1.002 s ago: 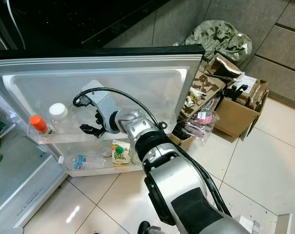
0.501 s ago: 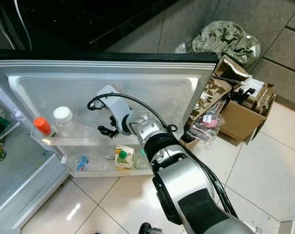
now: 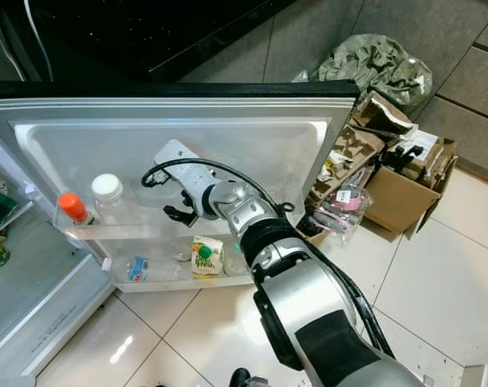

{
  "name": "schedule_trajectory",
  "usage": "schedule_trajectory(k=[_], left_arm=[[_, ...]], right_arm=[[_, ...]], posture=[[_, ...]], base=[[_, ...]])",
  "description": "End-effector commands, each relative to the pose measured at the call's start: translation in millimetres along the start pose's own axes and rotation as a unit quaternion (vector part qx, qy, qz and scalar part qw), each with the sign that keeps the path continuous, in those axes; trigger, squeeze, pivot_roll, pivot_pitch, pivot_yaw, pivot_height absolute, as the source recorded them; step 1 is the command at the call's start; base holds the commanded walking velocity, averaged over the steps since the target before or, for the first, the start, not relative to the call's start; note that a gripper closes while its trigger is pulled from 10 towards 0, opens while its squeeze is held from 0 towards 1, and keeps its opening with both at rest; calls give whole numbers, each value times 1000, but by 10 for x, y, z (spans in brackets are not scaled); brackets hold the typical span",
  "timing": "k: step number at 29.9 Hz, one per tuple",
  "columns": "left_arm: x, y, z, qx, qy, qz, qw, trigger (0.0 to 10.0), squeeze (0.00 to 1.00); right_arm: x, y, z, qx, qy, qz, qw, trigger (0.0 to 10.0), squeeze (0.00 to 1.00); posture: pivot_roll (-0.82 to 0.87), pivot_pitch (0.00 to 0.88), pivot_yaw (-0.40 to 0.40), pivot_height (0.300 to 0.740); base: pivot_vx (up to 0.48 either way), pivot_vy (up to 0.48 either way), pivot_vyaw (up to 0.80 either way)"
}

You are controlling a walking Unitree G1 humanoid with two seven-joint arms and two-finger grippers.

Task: Restocking fridge

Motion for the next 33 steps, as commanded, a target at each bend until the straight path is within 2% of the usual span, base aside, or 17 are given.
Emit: schedule_trajectory(k=[1, 5, 11, 12, 14, 16, 21, 23, 24, 25, 30, 33], left_arm=[[-43, 1, -171, 10, 28, -5, 1000, 10000, 0], [-37, -14, -173, 10, 28, -7, 1000, 10000, 0], [-25, -38, -163, 10, 28, -9, 1000, 10000, 0], [-15, -61, -151, 8, 27, -11, 1000, 10000, 0], [-12, -69, -148, 7, 27, -11, 1000, 10000, 0], [-12, -94, -145, 5, 27, -12, 1000, 10000, 0], [-14, -111, -158, 4, 29, -14, 999, 10000, 0], [-14, -121, -174, 4, 31, -15, 999, 10000, 0], [-14, -121, -174, 4, 31, -15, 999, 10000, 0], [-7, -144, -194, 6, 34, -20, 999, 10000, 0], [16, -210, -167, 8, 32, -30, 999, 10000, 0], [39, -218, -140, 9, 30, -33, 999, 10000, 0]], right_arm=[[26, 63, -389, 1, 64, 13, 998, 0, 0], [5, 65, -425, -9, 72, 29, 997, 0, 0], [-24, 1, -455, -18, 77, 20, 997, 0, 0], [-59, -106, -461, -24, 76, -4, 997, 10000, 0], [-73, -143, -460, -26, 75, -13, 997, 10000, 0], [-163, -314, -387, -18, 55, -32, 998, 10000, 0], [-292, -466, -385, -15, 50, -24, 998, 10000, 0], [-415, -576, -483, -16, 64, -11, 998, 10000, 0], [-415, -576, -483, -16, 64, -11, 998, 10000, 0], [-549, -653, -649, -5, 86, 11, 996, 10000, 0], [-712, -701, -847, -8, 116, 46, 992, 10000, 0], [-786, -774, -897, -6, 124, 38, 991, 10000, 0]], posture=[[114, 348, -47, 710], [102, 343, -43, 710], [93, 338, -43, 710], [89, 335, -43, 710], [89, 335, -43, 710], [81, 335, -43, 710], [62, 336, -42, 710], [44, 337, -43, 710], [44, 337, -43, 710], [20, 340, -39, 710], [11, 342, -35, 710], [1, 339, -30, 710]], base=[[0, 0, 0], [0, 0, 0], [0, 0, 0], [0, 0, 0], [0, 0, 0], [0, 0, 0], [0, 0, 0], [0, 0, 0], [0, 0, 0], [0, 0, 0], [0, 0, 0], [0, 0, 0]])
Point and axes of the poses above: a point about 5 cm out from each wrist's last joint towards the gripper, its own x axis pointing out of the wrist towards the gripper, its own z axis along the axis of the wrist's last joint, y = z × x, the point moved 5 cm from there along x, pointing out of the wrist towards the gripper, and after that the axes turned 14 degrees about x, right-handed, at the moved point
